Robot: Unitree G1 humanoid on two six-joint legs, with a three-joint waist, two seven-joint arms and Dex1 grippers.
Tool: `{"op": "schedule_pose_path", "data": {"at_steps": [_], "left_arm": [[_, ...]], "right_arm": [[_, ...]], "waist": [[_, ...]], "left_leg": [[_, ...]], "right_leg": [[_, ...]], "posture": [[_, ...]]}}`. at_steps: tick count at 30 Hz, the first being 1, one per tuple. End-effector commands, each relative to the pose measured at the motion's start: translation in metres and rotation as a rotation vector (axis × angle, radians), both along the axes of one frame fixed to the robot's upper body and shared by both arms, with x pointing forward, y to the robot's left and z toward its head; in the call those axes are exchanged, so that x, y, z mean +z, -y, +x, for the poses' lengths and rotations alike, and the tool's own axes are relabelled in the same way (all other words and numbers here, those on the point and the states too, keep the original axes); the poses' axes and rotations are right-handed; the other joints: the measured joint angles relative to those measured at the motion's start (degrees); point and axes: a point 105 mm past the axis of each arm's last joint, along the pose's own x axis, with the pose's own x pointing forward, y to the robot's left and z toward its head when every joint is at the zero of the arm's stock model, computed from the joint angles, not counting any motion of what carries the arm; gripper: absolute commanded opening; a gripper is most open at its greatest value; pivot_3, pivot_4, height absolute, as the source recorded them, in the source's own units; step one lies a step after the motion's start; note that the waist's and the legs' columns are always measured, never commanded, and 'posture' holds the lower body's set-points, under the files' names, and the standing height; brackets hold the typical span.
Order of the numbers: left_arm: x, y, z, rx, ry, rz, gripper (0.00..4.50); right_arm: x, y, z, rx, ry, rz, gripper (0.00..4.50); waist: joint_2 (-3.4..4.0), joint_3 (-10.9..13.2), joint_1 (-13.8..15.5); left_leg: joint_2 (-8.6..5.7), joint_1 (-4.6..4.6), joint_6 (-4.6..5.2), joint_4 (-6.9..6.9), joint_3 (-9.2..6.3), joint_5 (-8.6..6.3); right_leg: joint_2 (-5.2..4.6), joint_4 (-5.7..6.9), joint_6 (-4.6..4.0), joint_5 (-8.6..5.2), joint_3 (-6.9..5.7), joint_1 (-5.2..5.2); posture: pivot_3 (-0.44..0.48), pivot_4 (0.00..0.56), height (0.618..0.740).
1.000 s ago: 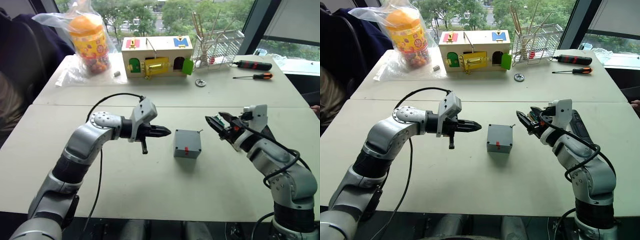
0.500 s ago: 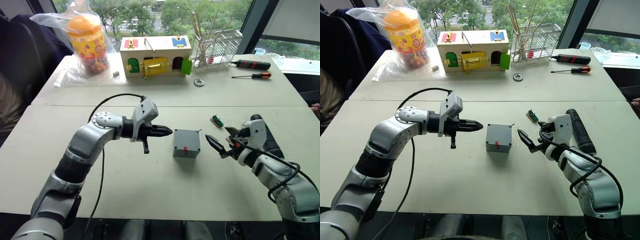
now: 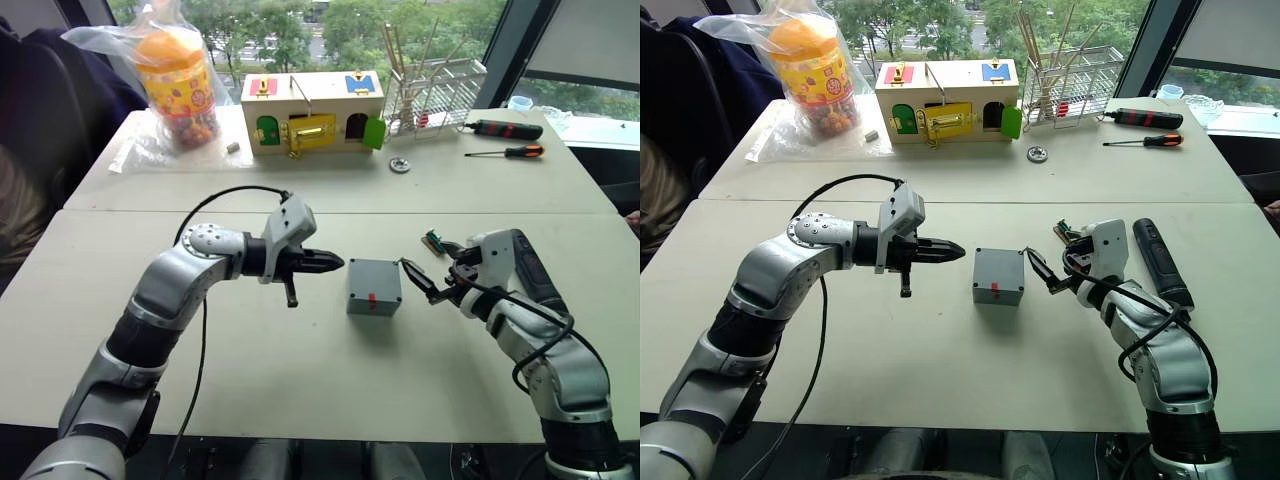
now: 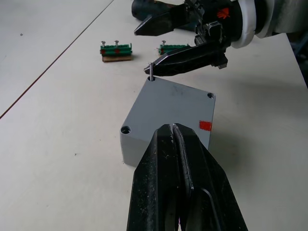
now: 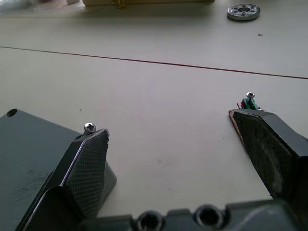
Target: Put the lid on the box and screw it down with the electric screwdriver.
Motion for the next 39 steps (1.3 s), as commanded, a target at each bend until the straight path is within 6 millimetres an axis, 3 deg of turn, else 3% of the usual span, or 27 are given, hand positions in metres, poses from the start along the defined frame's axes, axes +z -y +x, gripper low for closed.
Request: {"op": "schedule_pose_path", "data": {"at_steps": [1, 13, 19, 24, 28, 32, 39], "left_arm": [[0.009, -0.001, -0.002, -0.002, 0.031, -0.017, 0.00], [0.007, 0.001, -0.002, -0.009, 0.023, -0.022, 0.00], [0.007, 0.002, -0.002, -0.010, 0.023, -0.022, 0.00], [0.007, -0.003, -0.001, -0.003, 0.024, -0.015, 0.00], [0.007, -0.004, -0.001, 0.000, 0.025, -0.012, 0.00], [0.007, -0.002, -0.001, -0.003, 0.027, -0.013, 0.00], [0.009, -0.005, -0.004, 0.005, 0.032, -0.009, 0.00]], "right_arm": [[0.013, -0.006, 0.000, 0.024, 0.056, -0.004, 4.40], [0.017, -0.008, -0.006, 0.048, 0.076, 0.000, 4.40], [0.012, 0.004, -0.003, 0.004, 0.063, -0.049, 4.40], [0.035, 0.020, -0.004, 0.009, 0.097, -0.035, 4.40], [0.048, 0.006, -0.009, 0.125, 0.068, 0.075, 4.40], [0.042, -0.023, -0.014, 0.289, -0.094, 0.294, 4.40], [0.027, -0.033, -0.001, 0.314, -0.195, 0.324, 4.40]], "waist": [[0.00, 0.00, 0.04], [0.00, 0.00, 0.01], [0.00, 0.00, 0.01], [0.00, 0.00, 0.07], [0.00, 0.00, -0.04], [0.00, 0.00, -0.21], [0.00, 0.00, 0.15]], "left_leg": [[0.00, 0.00, 0.00, 0.00, 0.00, 0.00], [0.00, 0.00, 0.00, 0.00, 0.00, 0.00], [0.00, 0.00, 0.00, 0.00, 0.00, 0.00], [-0.02, -0.02, 0.00, 0.01, 0.00, 0.00], [0.02, -0.02, 0.00, 0.01, 0.00, 0.00], [0.06, -0.02, -0.01, 0.00, 0.01, 0.01], [-0.01, -0.05, 0.00, 0.05, -0.02, 0.01]], "right_leg": [[0.00, 0.00, 0.00, 0.00, 0.00, 0.00], [0.00, 0.00, 0.00, 0.00, 0.00, 0.00], [0.00, 0.00, 0.00, 0.00, 0.00, -0.01], [-0.01, 0.01, 0.00, 0.00, 0.00, 0.00], [0.02, 0.00, 0.00, 0.00, 0.00, 0.00], [0.03, 0.00, 0.00, 0.00, 0.00, 0.01], [-0.03, 0.00, -0.01, 0.00, 0.00, 0.01]], "posture": [[0.000, 0.150, 0.740], [0.000, 0.150, 0.740], [0.000, 0.150, 0.740], [0.000, 0.150, 0.740], [0.000, 0.150, 0.740], [0.000, 0.150, 0.740], [0.000, 0.150, 0.740]]}}
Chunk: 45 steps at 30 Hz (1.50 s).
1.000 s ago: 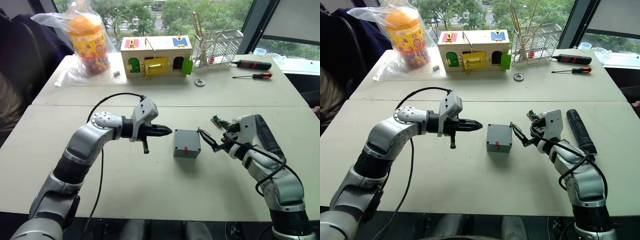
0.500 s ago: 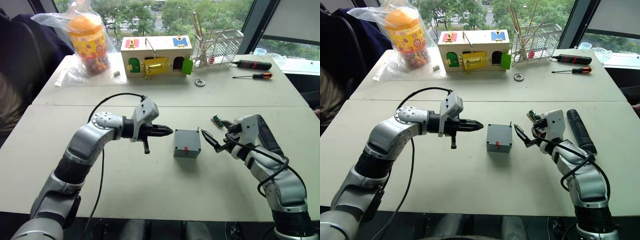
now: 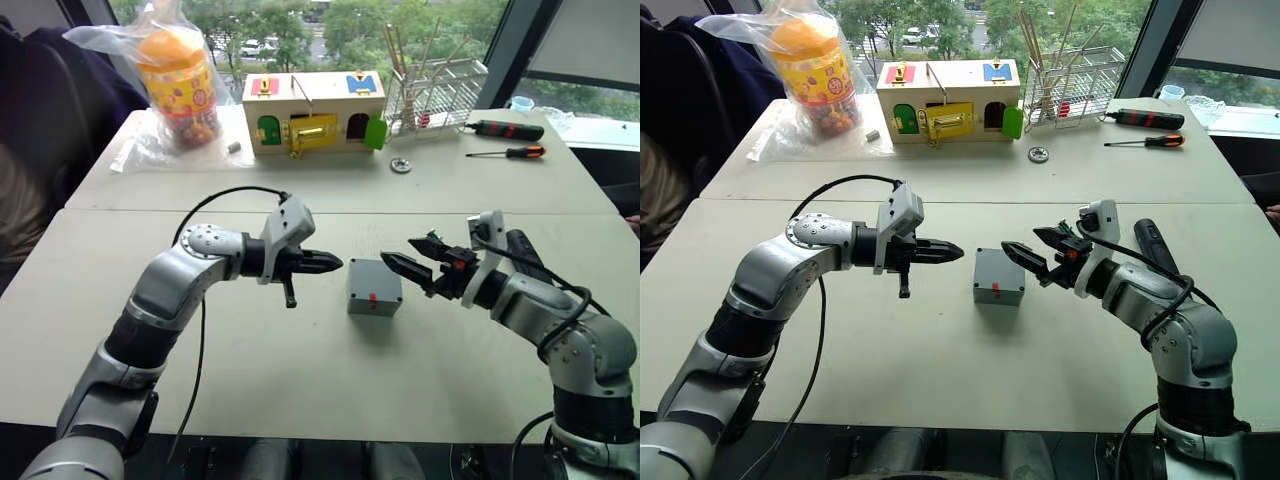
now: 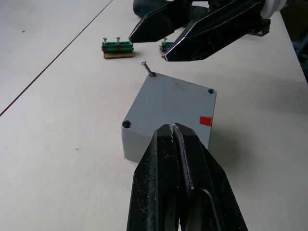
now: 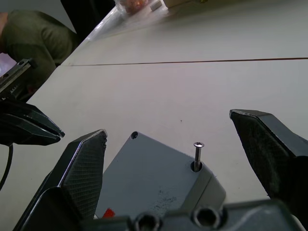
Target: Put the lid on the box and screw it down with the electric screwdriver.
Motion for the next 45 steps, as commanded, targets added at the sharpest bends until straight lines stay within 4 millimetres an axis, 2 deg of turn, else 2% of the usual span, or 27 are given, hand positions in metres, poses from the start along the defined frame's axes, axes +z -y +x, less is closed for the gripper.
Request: {"op": "schedule_pose_path", "data": {"at_steps": [1, 5, 12, 13, 16, 20, 23, 33, 38, 45], "left_arm": [[0.011, -0.003, -0.004, 0.003, 0.037, -0.016, 0.00], [0.011, -0.005, -0.005, 0.016, 0.035, -0.015, 0.00], [0.011, -0.006, -0.005, 0.026, 0.034, -0.014, 0.00], [0.011, -0.006, -0.005, 0.027, 0.034, -0.013, 0.00], [0.010, -0.006, -0.005, 0.028, 0.033, -0.012, 0.00], [0.011, -0.006, -0.004, 0.029, 0.035, -0.012, 0.00], [0.010, -0.006, -0.004, 0.029, 0.034, -0.012, 0.00], [0.010, -0.005, -0.003, 0.026, 0.032, -0.014, 0.00], [0.009, -0.004, -0.003, 0.019, 0.028, -0.014, 0.00], [0.009, -0.002, -0.003, 0.013, 0.029, -0.015, 0.00]], "right_arm": [[-0.002, -0.001, 0.006, 0.007, 0.000, 0.012, 4.40], [-0.008, 0.000, 0.012, 0.005, -0.008, -0.010, 4.40], [-0.005, 0.001, 0.017, 0.000, 0.013, 0.023, 4.40], [-0.004, 0.001, 0.017, 0.001, 0.014, 0.027, 4.20], [-0.005, 0.001, 0.015, 0.005, 0.011, 0.026, 3.37], [-0.008, -0.001, 0.013, 0.012, 0.005, 0.021, 1.64], [-0.007, -0.001, 0.012, 0.008, 0.010, 0.024, 0.11], [-0.004, -0.001, 0.001, 0.008, 0.110, -0.045, 0.05], [-0.018, -0.011, -0.007, 0.059, 0.180, -0.167, 0.05], [-0.022, -0.009, 0.002, 0.000, 0.295, -0.255, 0.05]], "waist": [[0.00, 0.00, -0.10], [0.00, 0.00, -0.31], [0.00, 0.00, -0.26], [0.00, 0.00, -0.28], [0.00, 0.00, -0.27], [0.00, 0.00, -0.26], [0.00, 0.00, -0.27], [0.00, 0.00, -0.20], [0.00, 0.00, -0.27], [0.00, 0.00, -0.36]], "left_leg": [[0.00, 0.00, 0.00, 0.00, 0.00, 0.00], [0.02, -0.01, 0.00, -0.02, 0.01, 0.00], [0.02, -0.03, 0.00, -0.01, 0.01, 0.00], [0.02, -0.03, 0.00, -0.01, 0.01, 0.00], [0.02, -0.03, 0.00, -0.01, 0.01, 0.00], [0.02, -0.04, 0.00, -0.01, 0.01, 0.00], [0.02, -0.04, 0.00, -0.01, 0.01, 0.00], [0.02, -0.04, 0.00, -0.01, 0.01, 0.00], [0.02, -0.04, 0.00, -0.01, 0.01, 0.00], [0.04, -0.04, -0.01, -0.02, 0.01, 0.01]], "right_leg": [[0.00, 0.00, 0.00, 0.00, 0.00, -0.01], [0.01, 0.01, 0.00, 0.00, 0.00, -0.04], [0.01, 0.01, 0.00, 0.00, 0.00, -0.05], [0.01, 0.01, 0.00, 0.00, 0.00, -0.05], [0.01, 0.01, 0.00, 0.00, 0.00, -0.05], [0.01, 0.01, 0.00, 0.00, 0.00, -0.05], [0.01, 0.01, 0.00, 0.00, 0.00, -0.05], [0.01, 0.01, 0.00, 0.00, 0.00, -0.06], [0.02, 0.01, 0.00, 0.00, 0.00, -0.07], [0.05, 0.02, 0.00, 0.00, -0.01, -0.09]], "posture": [[0.000, 0.150, 0.740], [0.000, 0.150, 0.740], [0.000, 0.150, 0.740], [0.000, 0.150, 0.740], [0.000, 0.150, 0.740], [0.000, 0.150, 0.740], [0.000, 0.150, 0.740], [0.000, 0.150, 0.740], [0.000, 0.150, 0.740], [0.000, 0.150, 0.740]]}}
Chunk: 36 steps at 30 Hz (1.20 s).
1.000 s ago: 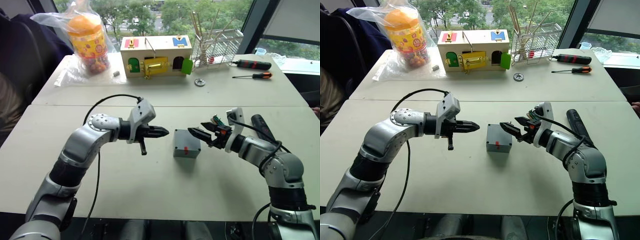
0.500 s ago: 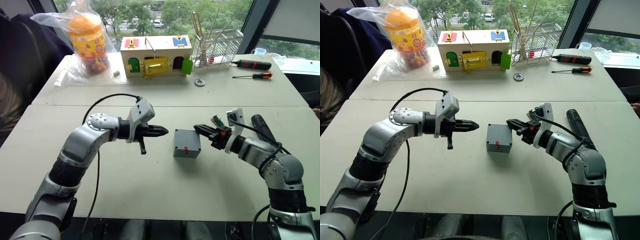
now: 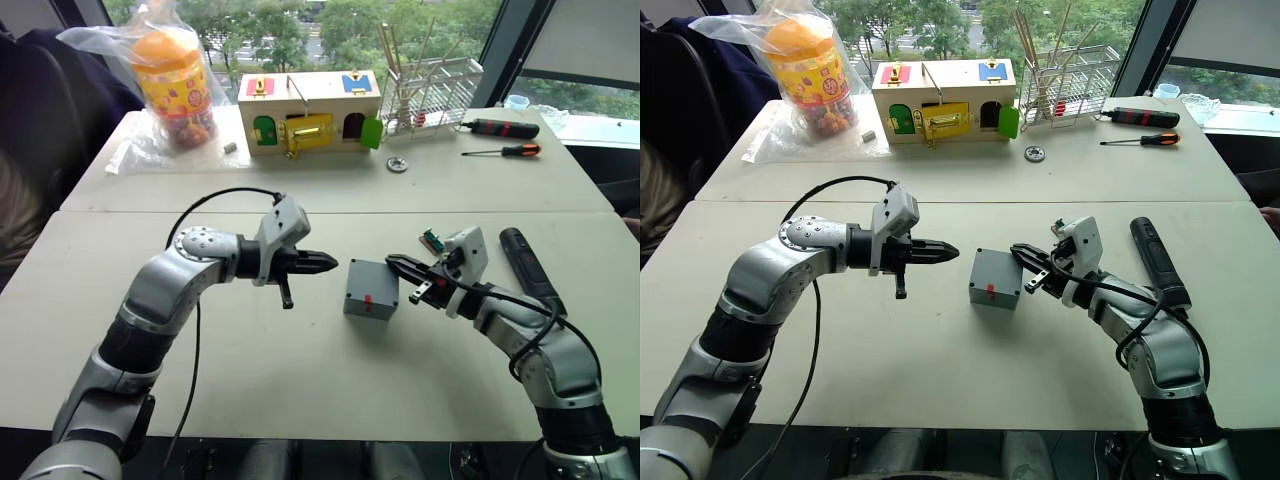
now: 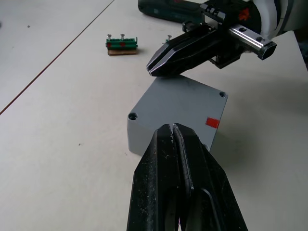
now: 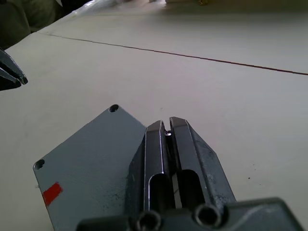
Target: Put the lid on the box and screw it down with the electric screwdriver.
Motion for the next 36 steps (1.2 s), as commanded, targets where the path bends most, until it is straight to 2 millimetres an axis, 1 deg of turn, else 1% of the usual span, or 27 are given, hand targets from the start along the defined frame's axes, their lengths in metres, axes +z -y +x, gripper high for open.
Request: {"op": "schedule_pose_path", "data": {"at_steps": [1, 5, 8, 11, 12, 14, 15, 23, 29, 36], "left_arm": [[0.009, 0.003, -0.001, -0.020, 0.036, -0.014, 0.00], [0.009, 0.002, -0.002, -0.020, 0.035, -0.013, 0.00], [0.008, 0.003, -0.002, -0.022, 0.033, -0.013, 0.00], [0.008, 0.004, -0.002, -0.025, 0.032, -0.015, 0.00], [0.008, 0.004, -0.002, -0.026, 0.032, -0.015, 0.00], [0.008, 0.004, -0.002, -0.028, 0.031, -0.014, 0.00], [0.008, 0.004, -0.001, -0.029, 0.032, -0.015, 0.00], [0.008, 0.006, -0.001, -0.036, 0.032, -0.017, 0.00], [0.008, 0.007, 0.000, -0.039, 0.034, -0.019, 0.00], [0.008, 0.006, 0.000, -0.033, 0.036, -0.019, 0.00]], "right_arm": [[0.005, 0.000, 0.002, -0.016, 0.066, -0.016, 0.05], [0.004, 0.008, 0.001, -0.038, 0.099, -0.049, 0.05], [0.004, 0.009, -0.002, -0.036, 0.101, -0.045, 0.05], [0.003, 0.008, -0.006, -0.028, 0.095, -0.042, 0.87], [0.003, 0.007, -0.007, -0.025, 0.091, -0.040, 1.29], [0.003, 0.007, -0.009, -0.024, 0.088, -0.035, 2.36], [0.004, 0.007, -0.010, -0.025, 0.087, -0.027, 2.80], [0.011, 0.007, -0.014, -0.026, 0.088, 0.004, 2.80], [0.016, 0.008, -0.008, -0.045, -0.022, 0.196, 2.80], [0.017, 0.010, -0.005, -0.033, -0.110, 0.277, 2.80]], "waist": [[0.00, 0.00, 0.01], [0.00, 0.00, 0.18], [0.00, 0.00, 0.19], [0.00, 0.00, 0.23], [0.00, 0.00, 0.22], [0.00, 0.00, 0.17], [0.00, 0.00, 0.14], [0.00, 0.00, 0.20], [0.00, 0.00, 0.15], [0.00, 0.00, 0.16]], "left_leg": [[0.00, 0.00, 0.00, 0.00, 0.00, 0.00], [0.00, 0.00, 0.00, 0.00, 0.00, 0.00], [-0.01, 0.00, 0.00, 0.02, 0.00, 0.00], [-0.01, 0.00, -0.01, 0.03, -0.01, 0.00], [-0.01, 0.00, 0.00, 0.03, -0.01, 0.00], [-0.01, 0.00, 0.00, 0.03, -0.01, 0.00], [-0.01, 0.00, 0.00, 0.03, -0.01, 0.00], [-0.01, 0.00, -0.01, 0.03, 0.00, 0.01], [-0.01, 0.00, -0.01, 0.03, 0.00, 0.01], [-0.01, 0.00, -0.01, 0.03, 0.00, 0.01]], "right_leg": [[0.00, 0.00, 0.00, 0.00, 0.00, 0.00], [0.00, 0.00, 0.00, 0.00, 0.00, 0.01], [-0.01, 0.00, 0.00, 0.00, 0.00, 0.02], [0.00, 0.01, 0.00, 0.00, 0.00, 0.03], [0.00, 0.01, 0.00, 0.00, 0.00, 0.03], [0.00, 0.01, 0.00, 0.00, 0.00, 0.03], [0.00, 0.01, 0.00, 0.00, 0.00, 0.02], [0.00, 0.01, 0.00, 0.00, 0.00, 0.02], [0.00, 0.02, 0.00, 0.00, 0.00, 0.02], [-0.01, 0.02, 0.00, 0.00, 0.00, 0.02]], "posture": [[0.000, 0.150, 0.740], [0.000, 0.150, 0.740], [0.000, 0.150, 0.740], [0.000, 0.150, 0.740], [0.000, 0.150, 0.740], [0.000, 0.150, 0.740], [0.000, 0.150, 0.740], [0.000, 0.150, 0.740], [0.000, 0.150, 0.740], [0.000, 0.150, 0.740]]}}
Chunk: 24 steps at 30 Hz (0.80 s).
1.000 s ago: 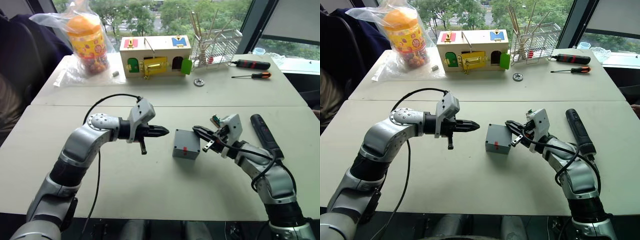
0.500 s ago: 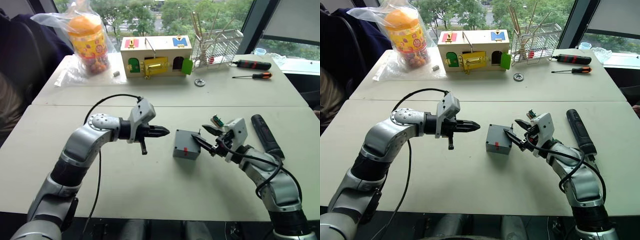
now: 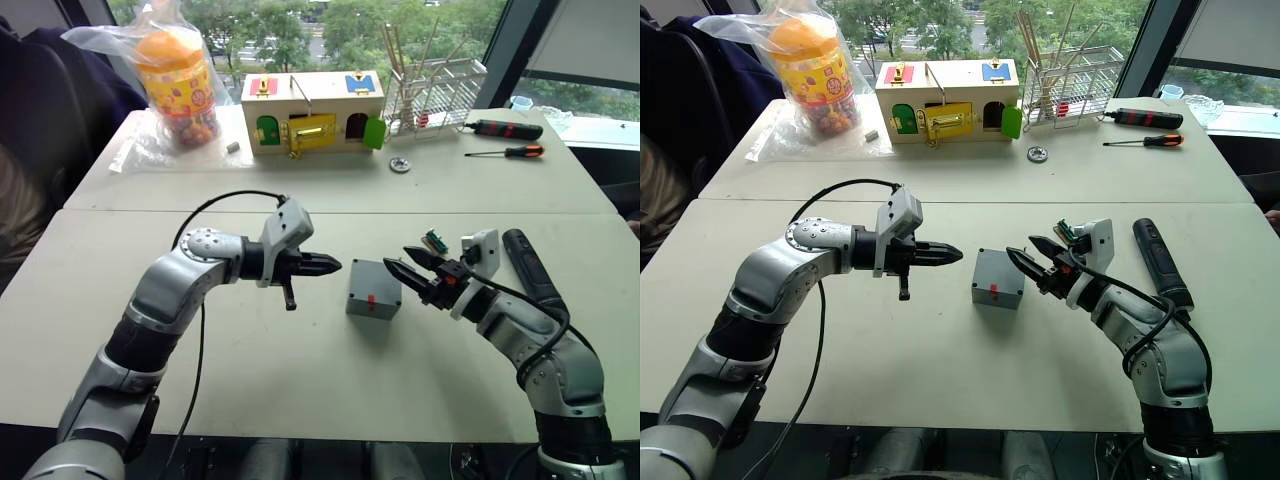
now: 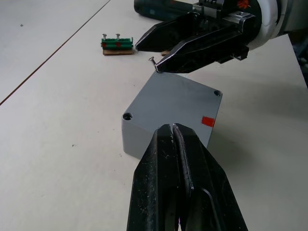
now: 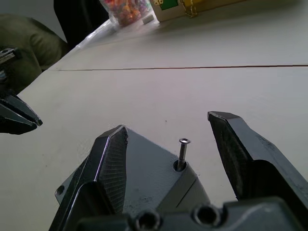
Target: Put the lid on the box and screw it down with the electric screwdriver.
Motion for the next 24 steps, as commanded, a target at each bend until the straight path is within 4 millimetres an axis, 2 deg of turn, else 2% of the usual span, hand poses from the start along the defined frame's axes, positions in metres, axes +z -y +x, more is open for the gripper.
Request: {"op": "schedule_pose_path", "data": {"at_steps": [1, 7, 8, 10, 14, 15, 21, 24], "left_arm": [[0.012, 0.002, 0.000, -0.011, 0.051, -0.009, 0.00], [0.012, 0.001, 0.000, -0.005, 0.051, -0.010, 0.00], [0.012, 0.001, 0.000, -0.005, 0.051, -0.010, 0.00], [0.012, 0.001, 0.000, -0.003, 0.051, -0.010, 0.00], [0.012, 0.001, 0.000, -0.001, 0.050, -0.011, 0.00], [0.011, 0.001, 0.000, -0.001, 0.050, -0.011, 0.00], [0.011, 0.002, 0.000, -0.004, 0.050, -0.011, 0.00], [0.011, 0.001, 0.000, -0.003, 0.049, -0.011, 0.00]], "right_arm": [[0.007, 0.001, 0.000, 0.016, -0.008, 0.039, 2.80], [0.002, 0.002, 0.004, 0.010, -0.041, 0.047, 2.80], [0.003, 0.003, 0.005, 0.002, -0.039, 0.053, 2.62], [0.005, 0.004, 0.006, -0.006, -0.032, 0.062, 2.19], [0.006, 0.003, 0.003, 0.004, -0.029, 0.061, 0.24], [0.005, 0.003, 0.002, 0.005, -0.030, 0.059, 0.06], [0.008, 0.002, 0.000, 0.009, -0.022, 0.057, 0.06], [0.015, 0.003, 0.000, -0.001, 0.027, 0.042, 0.06]], "waist": [[0.00, 0.00, -0.01], [0.00, 0.00, -0.03], [0.00, 0.00, -0.03], [0.00, 0.00, -0.03], [0.00, 0.00, -0.03], [0.00, 0.00, -0.03], [0.00, 0.00, -0.02], [0.00, 0.00, -0.03]], "left_leg": [[0.00, 0.00, 0.00, 0.00, 0.00, 0.00], [0.00, 0.00, 0.00, 0.00, 0.00, 0.00], [0.00, 0.00, 0.00, 0.00, 0.00, 0.00], [0.00, 0.00, 0.00, 0.00, 0.00, 0.00], [0.00, 0.00, 0.00, 0.00, 0.00, 0.00], [0.00, 0.00, 0.00, 0.00, 0.00, 0.00], [0.00, 0.00, 0.00, 0.00, 0.00, 0.00], [0.00, 0.00, 0.00, 0.00, 0.00, 0.00]], "right_leg": [[0.00, 0.00, 0.00, 0.00, 0.00, 0.00], [0.00, 0.00, 0.00, 0.00, 0.00, 0.00], [0.00, 0.01, 0.00, 0.00, 0.00, 0.00], [0.00, 0.01, 0.00, 0.00, 0.00, 0.00], [0.00, 0.01, 0.00, 0.00, 0.00, 0.00], [0.00, 0.01, 0.00, 0.00, 0.00, 0.00], [0.00, 0.02, 0.00, 0.00, 0.00, 0.00], [-0.01, 0.02, 0.00, 0.00, 0.00, -0.01]], "posture": [[0.000, 0.150, 0.740], [0.000, 0.150, 0.740], [0.000, 0.150, 0.740], [0.000, 0.150, 0.740], [0.000, 0.150, 0.740], [0.000, 0.150, 0.740], [0.000, 0.150, 0.740], [0.000, 0.150, 0.740]]}}
